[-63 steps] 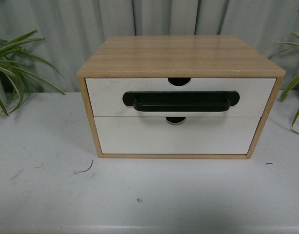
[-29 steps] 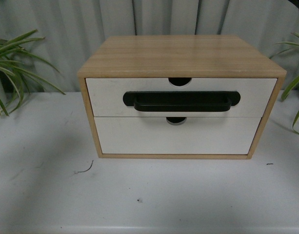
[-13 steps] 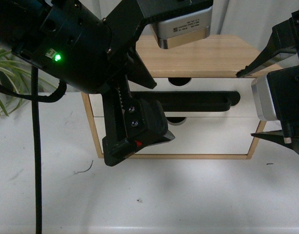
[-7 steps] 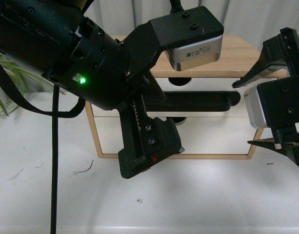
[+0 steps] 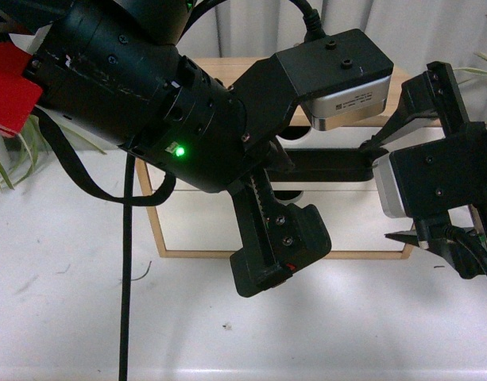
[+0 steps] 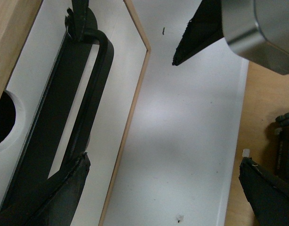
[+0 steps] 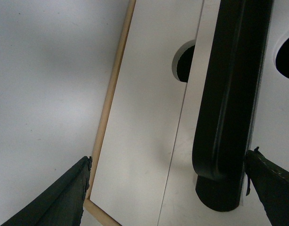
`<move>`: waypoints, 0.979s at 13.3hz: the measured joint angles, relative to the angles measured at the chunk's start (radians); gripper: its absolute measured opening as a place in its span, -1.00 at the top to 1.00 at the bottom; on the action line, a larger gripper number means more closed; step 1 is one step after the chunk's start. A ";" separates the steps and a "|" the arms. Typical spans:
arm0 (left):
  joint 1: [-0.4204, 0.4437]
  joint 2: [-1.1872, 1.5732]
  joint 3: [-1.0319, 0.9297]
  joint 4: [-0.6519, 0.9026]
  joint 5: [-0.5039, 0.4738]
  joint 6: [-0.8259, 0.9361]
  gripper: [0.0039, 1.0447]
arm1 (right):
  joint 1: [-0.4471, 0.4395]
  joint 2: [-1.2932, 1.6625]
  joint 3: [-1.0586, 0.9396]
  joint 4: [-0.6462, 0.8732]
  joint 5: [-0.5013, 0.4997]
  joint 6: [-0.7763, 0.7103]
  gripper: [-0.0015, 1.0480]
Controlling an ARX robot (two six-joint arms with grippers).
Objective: Pull drawer
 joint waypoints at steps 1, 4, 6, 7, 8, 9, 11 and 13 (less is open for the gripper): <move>-0.002 0.037 0.024 0.044 -0.023 -0.003 -0.88 | 0.022 0.015 0.005 0.010 0.002 -0.001 -0.88; 0.008 0.089 0.033 0.103 -0.051 -0.013 -0.88 | 0.035 0.072 0.022 0.041 0.013 -0.001 -0.88; 0.008 0.089 0.032 0.104 -0.052 -0.014 -0.88 | 0.035 0.074 0.022 0.045 0.013 -0.001 -0.88; 0.008 0.089 0.031 0.106 -0.052 -0.014 -0.88 | 0.035 0.074 0.022 0.047 0.013 -0.001 -0.88; 0.008 0.089 0.030 0.108 -0.053 -0.014 -0.88 | 0.035 0.076 0.022 0.048 0.013 -0.001 -0.88; 0.008 0.091 0.024 0.119 -0.055 -0.015 -0.88 | 0.035 0.080 0.021 0.054 0.014 -0.001 -0.88; -0.003 0.115 0.015 0.174 -0.070 -0.031 -0.88 | 0.036 0.098 0.020 0.085 0.017 -0.001 -0.88; -0.019 0.122 -0.010 0.201 -0.065 -0.039 -0.88 | 0.040 0.105 -0.012 0.095 0.020 -0.001 -0.88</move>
